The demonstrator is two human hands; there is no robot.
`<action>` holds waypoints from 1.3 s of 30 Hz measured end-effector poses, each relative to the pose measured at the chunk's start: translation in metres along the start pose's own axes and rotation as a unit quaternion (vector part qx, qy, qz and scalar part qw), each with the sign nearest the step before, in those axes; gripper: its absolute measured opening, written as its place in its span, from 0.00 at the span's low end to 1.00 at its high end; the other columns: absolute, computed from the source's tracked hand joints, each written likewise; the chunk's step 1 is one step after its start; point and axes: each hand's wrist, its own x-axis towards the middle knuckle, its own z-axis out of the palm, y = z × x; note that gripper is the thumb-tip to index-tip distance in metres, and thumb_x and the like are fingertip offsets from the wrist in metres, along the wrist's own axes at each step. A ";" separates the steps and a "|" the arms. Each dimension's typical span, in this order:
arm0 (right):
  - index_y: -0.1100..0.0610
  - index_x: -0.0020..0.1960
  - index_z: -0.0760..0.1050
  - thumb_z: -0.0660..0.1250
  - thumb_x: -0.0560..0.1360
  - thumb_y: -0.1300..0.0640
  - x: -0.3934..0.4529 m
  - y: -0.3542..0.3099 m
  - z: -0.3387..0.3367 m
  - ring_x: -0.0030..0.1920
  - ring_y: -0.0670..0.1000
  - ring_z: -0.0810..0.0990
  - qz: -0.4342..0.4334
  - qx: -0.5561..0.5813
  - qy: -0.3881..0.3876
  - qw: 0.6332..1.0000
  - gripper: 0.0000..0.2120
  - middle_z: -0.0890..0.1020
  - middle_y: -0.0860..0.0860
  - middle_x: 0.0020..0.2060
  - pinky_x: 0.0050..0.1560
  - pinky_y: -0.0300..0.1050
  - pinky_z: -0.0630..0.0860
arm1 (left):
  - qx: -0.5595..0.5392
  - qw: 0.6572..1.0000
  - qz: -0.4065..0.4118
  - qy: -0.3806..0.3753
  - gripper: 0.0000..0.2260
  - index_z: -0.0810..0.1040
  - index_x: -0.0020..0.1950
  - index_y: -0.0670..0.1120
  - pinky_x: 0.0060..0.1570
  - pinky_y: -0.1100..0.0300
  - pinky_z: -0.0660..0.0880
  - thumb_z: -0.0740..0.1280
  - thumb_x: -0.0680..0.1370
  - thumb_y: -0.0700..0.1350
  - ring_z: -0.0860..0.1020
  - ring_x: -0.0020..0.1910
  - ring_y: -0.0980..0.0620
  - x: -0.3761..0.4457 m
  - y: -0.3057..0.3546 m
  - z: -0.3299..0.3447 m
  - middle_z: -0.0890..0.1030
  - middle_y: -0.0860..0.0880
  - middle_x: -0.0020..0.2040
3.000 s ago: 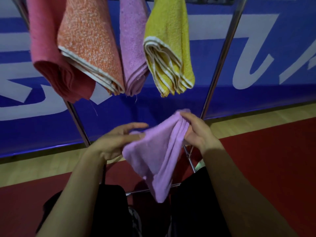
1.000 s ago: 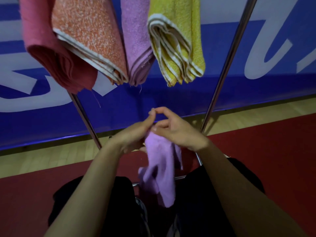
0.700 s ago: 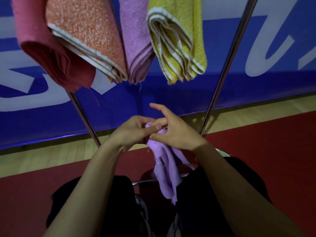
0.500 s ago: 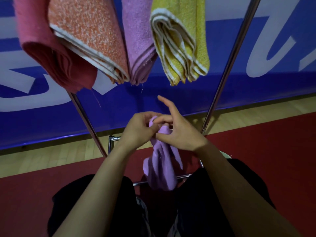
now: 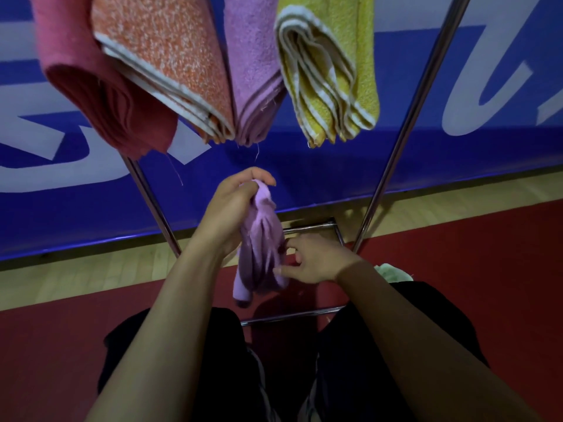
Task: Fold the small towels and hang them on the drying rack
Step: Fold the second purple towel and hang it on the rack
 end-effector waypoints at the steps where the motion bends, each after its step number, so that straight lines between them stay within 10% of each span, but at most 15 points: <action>1: 0.49 0.57 0.78 0.67 0.72 0.29 -0.001 -0.004 0.002 0.52 0.52 0.79 0.007 -0.013 -0.005 1.000 0.26 0.80 0.47 0.49 0.50 0.46 0.73 | -0.026 1.000 -0.008 -0.011 0.17 0.80 0.40 0.48 0.35 0.55 0.66 0.57 0.82 0.34 0.69 0.31 0.49 0.000 0.001 -0.001 0.72 0.45 0.33; 5: 0.50 0.58 0.81 0.65 0.74 0.29 -0.004 -0.024 0.019 0.52 0.53 0.82 -0.018 -0.003 -0.010 1.000 0.27 0.84 0.51 0.50 0.47 0.44 0.73 | -0.077 0.995 -0.013 -0.062 0.16 0.78 0.44 0.44 0.37 0.59 0.77 0.54 0.83 0.32 0.67 0.32 0.52 -0.007 0.004 0.003 0.68 0.46 0.36; 9: 0.53 0.56 0.81 0.61 0.71 0.31 -0.003 -0.043 0.036 0.47 0.56 0.84 -0.018 0.054 -0.049 0.997 0.29 0.86 0.54 0.46 0.45 0.46 0.77 | -0.051 0.994 -0.017 -0.090 0.16 0.79 0.46 0.43 0.62 0.29 0.76 0.54 0.84 0.32 0.70 0.37 0.46 -0.012 0.001 0.006 0.71 0.45 0.38; 11: 0.55 0.52 0.80 0.61 0.71 0.36 -0.002 -0.047 0.037 0.44 0.56 0.83 -0.011 0.076 -0.039 0.996 0.24 0.85 0.54 0.44 0.42 0.47 0.77 | -0.013 0.998 -0.003 -0.067 0.16 0.78 0.46 0.42 0.64 0.30 0.75 0.54 0.83 0.31 0.72 0.37 0.48 -0.013 0.003 0.004 0.74 0.47 0.38; 15: 0.55 0.44 0.73 0.65 0.77 0.50 0.002 -0.036 0.033 0.46 0.60 0.82 0.035 0.097 0.005 0.995 0.08 0.83 0.59 0.47 0.41 0.46 0.73 | 0.073 0.996 0.038 -0.014 0.16 0.80 0.42 0.48 0.46 0.43 0.81 0.55 0.77 0.35 0.72 0.35 0.48 -0.015 0.006 -0.004 0.74 0.46 0.37; 18: 0.56 0.47 0.74 0.63 0.79 0.53 0.007 -0.020 0.034 0.53 0.63 0.81 0.044 0.090 -0.028 0.995 0.07 0.82 0.63 0.53 0.44 0.46 0.71 | 0.172 0.984 0.049 0.017 0.16 0.81 0.42 0.53 0.38 0.52 0.64 0.55 0.74 0.38 0.67 0.35 0.46 -0.011 0.000 -0.012 0.72 0.43 0.35; 28: 0.63 0.65 0.74 0.63 0.79 0.61 0.002 0.005 0.029 0.61 0.61 0.79 0.083 0.006 -0.113 0.990 0.16 0.79 0.61 0.64 0.51 0.46 0.73 | 0.189 0.979 0.067 0.048 0.16 0.76 0.40 0.47 0.31 0.60 0.62 0.53 0.74 0.31 0.66 0.28 0.57 -0.009 -0.001 -0.017 0.71 0.56 0.28; 39: 0.39 0.78 0.45 0.66 0.73 0.67 -0.003 0.013 0.032 0.41 0.56 0.84 0.067 0.116 -0.060 0.989 0.47 0.51 0.54 0.76 0.39 0.50 0.82 | 0.034 0.999 0.018 -0.022 0.13 0.70 0.37 0.44 0.24 0.62 0.63 0.50 0.72 0.29 0.64 0.30 0.52 -0.013 0.005 -0.022 0.66 0.46 0.32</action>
